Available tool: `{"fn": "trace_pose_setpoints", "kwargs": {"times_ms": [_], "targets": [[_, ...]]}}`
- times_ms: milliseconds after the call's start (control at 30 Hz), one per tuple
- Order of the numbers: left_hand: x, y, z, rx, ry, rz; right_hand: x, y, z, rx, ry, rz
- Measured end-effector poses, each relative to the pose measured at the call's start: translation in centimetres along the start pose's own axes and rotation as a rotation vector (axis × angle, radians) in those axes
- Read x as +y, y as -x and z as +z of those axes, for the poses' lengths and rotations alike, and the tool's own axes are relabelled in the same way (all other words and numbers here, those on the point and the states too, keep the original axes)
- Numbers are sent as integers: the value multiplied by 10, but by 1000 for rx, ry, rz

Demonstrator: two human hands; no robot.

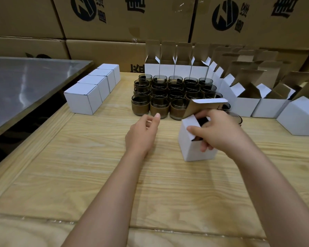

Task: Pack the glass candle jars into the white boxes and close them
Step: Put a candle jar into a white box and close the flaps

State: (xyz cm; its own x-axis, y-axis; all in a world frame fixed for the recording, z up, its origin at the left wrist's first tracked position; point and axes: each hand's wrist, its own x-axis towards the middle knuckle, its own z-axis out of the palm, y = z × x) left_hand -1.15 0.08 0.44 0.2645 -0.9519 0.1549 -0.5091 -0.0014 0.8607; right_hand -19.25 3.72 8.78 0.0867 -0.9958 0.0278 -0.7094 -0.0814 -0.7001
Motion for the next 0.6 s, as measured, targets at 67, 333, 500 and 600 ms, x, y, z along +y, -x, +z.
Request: {"fn": "trace_pose_setpoints", "kwargs": {"times_ms": [67,333,500,600], "targets": [[0,2,0,-60,166,68,-10,-9,13,23,-26,-44],[-4,1,-5,-145,403,211,-28,-18,55,338,-486,-265],[-1,4,-6,-172,444,217,1,-19,67,591,-407,-320],[-1,4,-7,-176,440,208,10,-25,74,454,-386,-286]]}}
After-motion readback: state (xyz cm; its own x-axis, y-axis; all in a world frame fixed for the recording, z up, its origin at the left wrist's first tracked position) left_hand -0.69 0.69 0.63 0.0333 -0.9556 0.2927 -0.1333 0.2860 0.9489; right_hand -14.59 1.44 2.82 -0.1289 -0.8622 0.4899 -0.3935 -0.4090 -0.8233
